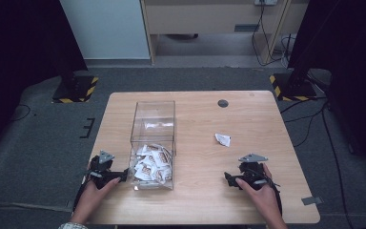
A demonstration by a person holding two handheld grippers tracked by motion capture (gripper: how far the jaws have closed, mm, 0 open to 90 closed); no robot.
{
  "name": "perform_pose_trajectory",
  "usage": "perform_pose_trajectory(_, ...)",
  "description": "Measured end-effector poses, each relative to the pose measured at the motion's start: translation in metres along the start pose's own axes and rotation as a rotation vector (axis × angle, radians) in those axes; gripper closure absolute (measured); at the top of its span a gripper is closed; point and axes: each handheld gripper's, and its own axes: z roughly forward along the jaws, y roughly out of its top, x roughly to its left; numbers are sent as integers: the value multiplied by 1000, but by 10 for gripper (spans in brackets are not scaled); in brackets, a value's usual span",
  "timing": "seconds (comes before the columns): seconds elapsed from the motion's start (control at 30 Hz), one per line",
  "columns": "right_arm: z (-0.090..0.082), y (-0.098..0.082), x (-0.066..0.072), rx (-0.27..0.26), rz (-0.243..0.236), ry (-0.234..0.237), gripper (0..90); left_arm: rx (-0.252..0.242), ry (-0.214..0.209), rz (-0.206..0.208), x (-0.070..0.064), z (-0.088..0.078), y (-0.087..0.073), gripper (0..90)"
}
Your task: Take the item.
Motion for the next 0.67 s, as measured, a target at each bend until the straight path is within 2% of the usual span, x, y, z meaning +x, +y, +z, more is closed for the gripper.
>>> perform_pose_trajectory(0.1,3,-2,-1,18,15,3,49,0,0,0,0,0,0,0)
perform_pose_trajectory(0.23,4,-4,1,4,8,-13,34,0,-1,0,0,0,0,0)
perform_pose_trajectory(0.33,6,-7,5,-5,-40,-36,5,0,0,0,0,0,0,0)
perform_pose_trajectory(0.4,7,-10,5,-34,-42,-29,5,0,-1,1,0,0,0,0)
perform_pose_trajectory(0.67,6,-11,3,-32,-54,-14,4,1,-1,1,0,0,0,0)
